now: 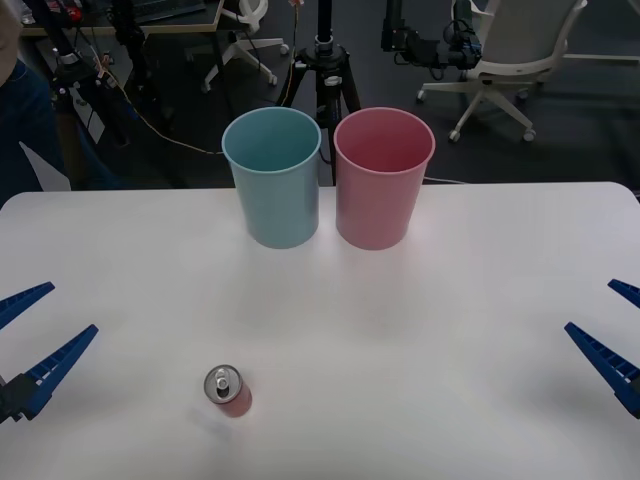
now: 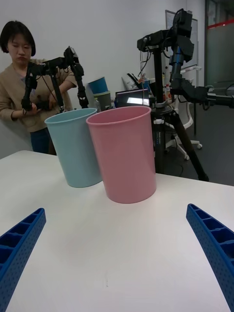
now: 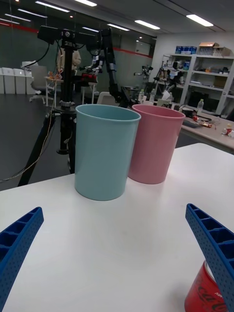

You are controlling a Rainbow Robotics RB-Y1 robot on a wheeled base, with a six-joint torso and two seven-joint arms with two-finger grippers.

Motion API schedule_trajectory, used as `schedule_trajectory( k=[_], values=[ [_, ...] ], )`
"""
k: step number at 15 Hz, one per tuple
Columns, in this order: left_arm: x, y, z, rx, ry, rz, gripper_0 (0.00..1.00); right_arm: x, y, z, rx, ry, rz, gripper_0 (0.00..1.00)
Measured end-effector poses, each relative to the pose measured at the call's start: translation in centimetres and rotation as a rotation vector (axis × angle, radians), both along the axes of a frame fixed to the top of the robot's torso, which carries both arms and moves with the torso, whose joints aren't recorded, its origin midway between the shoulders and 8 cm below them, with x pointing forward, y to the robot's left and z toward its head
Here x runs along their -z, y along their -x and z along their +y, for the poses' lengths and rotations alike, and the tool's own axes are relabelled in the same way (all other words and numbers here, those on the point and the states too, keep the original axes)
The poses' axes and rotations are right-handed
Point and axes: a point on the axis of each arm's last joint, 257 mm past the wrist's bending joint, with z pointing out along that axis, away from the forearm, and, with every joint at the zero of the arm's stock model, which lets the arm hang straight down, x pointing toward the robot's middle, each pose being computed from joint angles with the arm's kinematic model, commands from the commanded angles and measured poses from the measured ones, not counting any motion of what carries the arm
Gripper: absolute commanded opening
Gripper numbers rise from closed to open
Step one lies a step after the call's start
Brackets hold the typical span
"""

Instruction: Grasp the object on the table and drop it into the matching bin: aluminum can to the light blue bin, PET bottle to the pink bin.

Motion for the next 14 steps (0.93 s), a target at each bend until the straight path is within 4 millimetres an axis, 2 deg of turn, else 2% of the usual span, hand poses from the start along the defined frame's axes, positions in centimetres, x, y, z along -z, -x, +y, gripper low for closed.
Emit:
schedule_trajectory(
  k=[8,14],
  values=[
    [0.6,0.2,-0.5,0.046,-0.041,0.026,1.0,0.0,0.0,0.0,0.0,0.0,0.0,1.0],
    [3.0,1.5,-1.0,0.106,-0.091,0.016,1.0,0.0,0.0,0.0,0.0,0.0,0.0,1.0]
  ],
)
